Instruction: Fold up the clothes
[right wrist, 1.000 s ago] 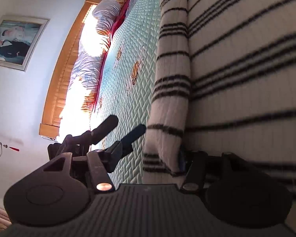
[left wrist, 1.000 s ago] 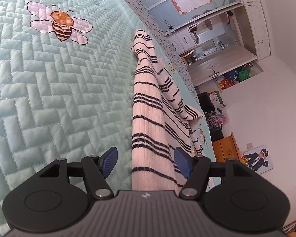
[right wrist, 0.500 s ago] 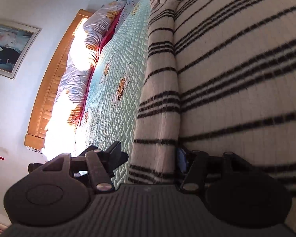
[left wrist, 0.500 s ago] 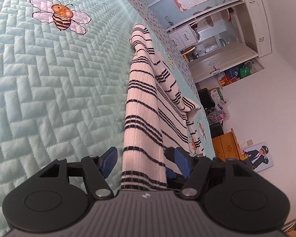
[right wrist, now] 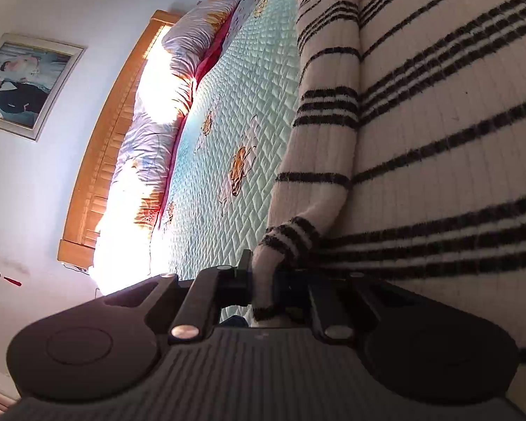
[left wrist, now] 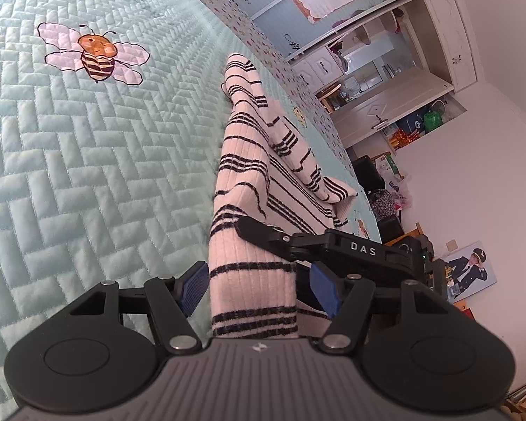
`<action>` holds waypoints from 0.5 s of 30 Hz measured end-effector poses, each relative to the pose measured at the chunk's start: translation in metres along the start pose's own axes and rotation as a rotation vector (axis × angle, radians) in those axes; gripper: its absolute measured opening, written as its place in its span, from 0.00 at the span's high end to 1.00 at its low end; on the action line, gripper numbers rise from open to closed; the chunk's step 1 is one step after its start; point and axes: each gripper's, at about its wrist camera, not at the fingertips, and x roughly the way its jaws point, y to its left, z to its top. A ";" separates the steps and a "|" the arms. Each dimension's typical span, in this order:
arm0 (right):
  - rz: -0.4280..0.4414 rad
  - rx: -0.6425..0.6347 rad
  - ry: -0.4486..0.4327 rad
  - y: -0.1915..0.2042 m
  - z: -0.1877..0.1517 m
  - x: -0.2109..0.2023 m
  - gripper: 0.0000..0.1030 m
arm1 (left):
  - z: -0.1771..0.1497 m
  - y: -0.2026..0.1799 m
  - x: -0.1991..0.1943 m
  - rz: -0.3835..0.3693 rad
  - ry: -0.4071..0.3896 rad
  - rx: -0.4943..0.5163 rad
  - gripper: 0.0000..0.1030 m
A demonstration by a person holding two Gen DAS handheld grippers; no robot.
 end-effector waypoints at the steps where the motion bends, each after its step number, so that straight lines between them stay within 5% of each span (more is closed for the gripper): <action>1: 0.003 0.006 0.009 -0.001 -0.001 0.002 0.87 | 0.000 -0.002 0.001 -0.001 0.003 0.009 0.36; 3: 0.002 0.027 0.008 -0.003 -0.002 -0.004 0.83 | -0.001 -0.004 0.002 -0.015 0.011 0.017 0.36; 6: -0.006 0.027 -0.006 -0.006 -0.004 -0.031 0.49 | -0.001 -0.003 0.002 -0.027 0.009 0.007 0.36; 11: -0.053 0.013 -0.019 -0.015 -0.019 -0.082 0.46 | -0.001 -0.003 -0.001 -0.034 -0.005 -0.011 0.36; 15: -0.079 -0.060 0.059 -0.011 -0.047 -0.093 0.46 | -0.005 -0.013 -0.001 -0.045 0.013 0.012 0.36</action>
